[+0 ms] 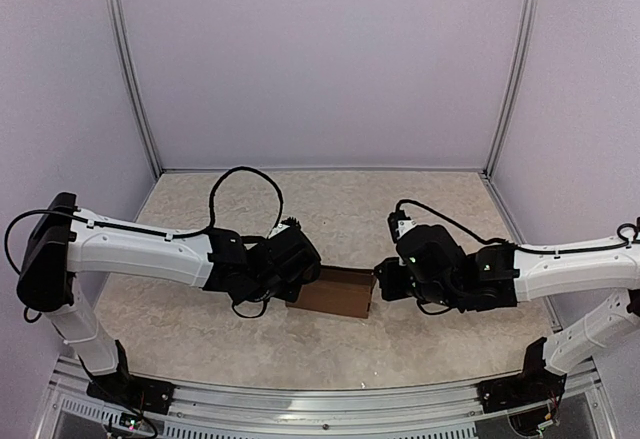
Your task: Fold the paper box
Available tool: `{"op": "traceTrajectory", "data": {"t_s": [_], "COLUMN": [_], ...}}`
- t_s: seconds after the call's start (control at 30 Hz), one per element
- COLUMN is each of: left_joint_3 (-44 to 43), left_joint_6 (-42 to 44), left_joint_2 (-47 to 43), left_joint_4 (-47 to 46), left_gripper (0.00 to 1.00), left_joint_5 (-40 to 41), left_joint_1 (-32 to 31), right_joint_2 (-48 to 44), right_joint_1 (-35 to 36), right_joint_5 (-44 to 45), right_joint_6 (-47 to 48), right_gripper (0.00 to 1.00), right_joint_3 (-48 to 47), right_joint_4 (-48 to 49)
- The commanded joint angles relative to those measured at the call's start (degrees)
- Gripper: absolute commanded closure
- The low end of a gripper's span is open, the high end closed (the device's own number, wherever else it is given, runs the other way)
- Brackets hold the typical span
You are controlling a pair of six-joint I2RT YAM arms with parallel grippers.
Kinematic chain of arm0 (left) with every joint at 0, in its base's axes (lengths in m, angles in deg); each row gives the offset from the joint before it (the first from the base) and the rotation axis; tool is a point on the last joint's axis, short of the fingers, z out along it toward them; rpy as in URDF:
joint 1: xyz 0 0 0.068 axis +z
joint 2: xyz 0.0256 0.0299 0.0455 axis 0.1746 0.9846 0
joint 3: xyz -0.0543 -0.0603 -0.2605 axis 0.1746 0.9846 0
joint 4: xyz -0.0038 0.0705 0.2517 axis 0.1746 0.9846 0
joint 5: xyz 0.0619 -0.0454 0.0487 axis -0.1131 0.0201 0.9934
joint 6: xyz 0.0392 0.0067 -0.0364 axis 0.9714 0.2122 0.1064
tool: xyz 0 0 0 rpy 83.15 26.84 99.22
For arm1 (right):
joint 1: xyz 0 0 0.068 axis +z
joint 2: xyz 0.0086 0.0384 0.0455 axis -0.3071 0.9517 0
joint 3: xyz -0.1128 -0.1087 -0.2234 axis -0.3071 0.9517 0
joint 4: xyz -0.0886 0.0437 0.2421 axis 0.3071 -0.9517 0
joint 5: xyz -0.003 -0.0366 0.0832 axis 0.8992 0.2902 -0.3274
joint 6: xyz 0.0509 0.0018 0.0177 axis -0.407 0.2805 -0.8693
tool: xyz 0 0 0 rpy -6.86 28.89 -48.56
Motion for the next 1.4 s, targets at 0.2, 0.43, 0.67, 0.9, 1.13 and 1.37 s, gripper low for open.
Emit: {"op": "traceTrajectory", "data": {"t_s": [0.2,0.43,0.67,0.9,1.13,1.37], "left_joint_3": [1.36,1.53,1.53,1.71,1.8,1.8], "left_joint_6": [-0.02,-0.08,-0.02,-0.07,-0.34,-0.36], "left_joint_2": [3.42,3.32,3.45,3.32,3.23,3.18], "left_joint_4": [5.03,4.93,4.89,4.93,4.85,4.89], "left_gripper": [1.0,1.0,1.0,1.0,1.0,1.0], "left_joint_5": [-6.51,-6.49,-6.53,-6.51,-6.26,-6.19], "left_joint_1": [-1.01,-1.06,-1.08,-1.19,-1.43,-1.5], "right_joint_2": [1.41,-0.46,-1.48,1.98,4.81,4.91], "right_joint_1": [0.54,0.58,0.54,0.59,0.57,0.7], "right_joint_5": [-2.38,-1.1,-0.03,-0.72,-3.09,-5.5], "right_joint_6": [-0.93,-1.88,-3.11,-2.54,-0.24,1.57], "right_gripper": [1.0,1.0,1.0,1.0,1.0,1.0], "right_joint_3": [0.89,2.82,4.44,3.26,1.43,1.18], "right_joint_4": [1.03,0.5,-0.13,2.27,6.36,8.84]}}
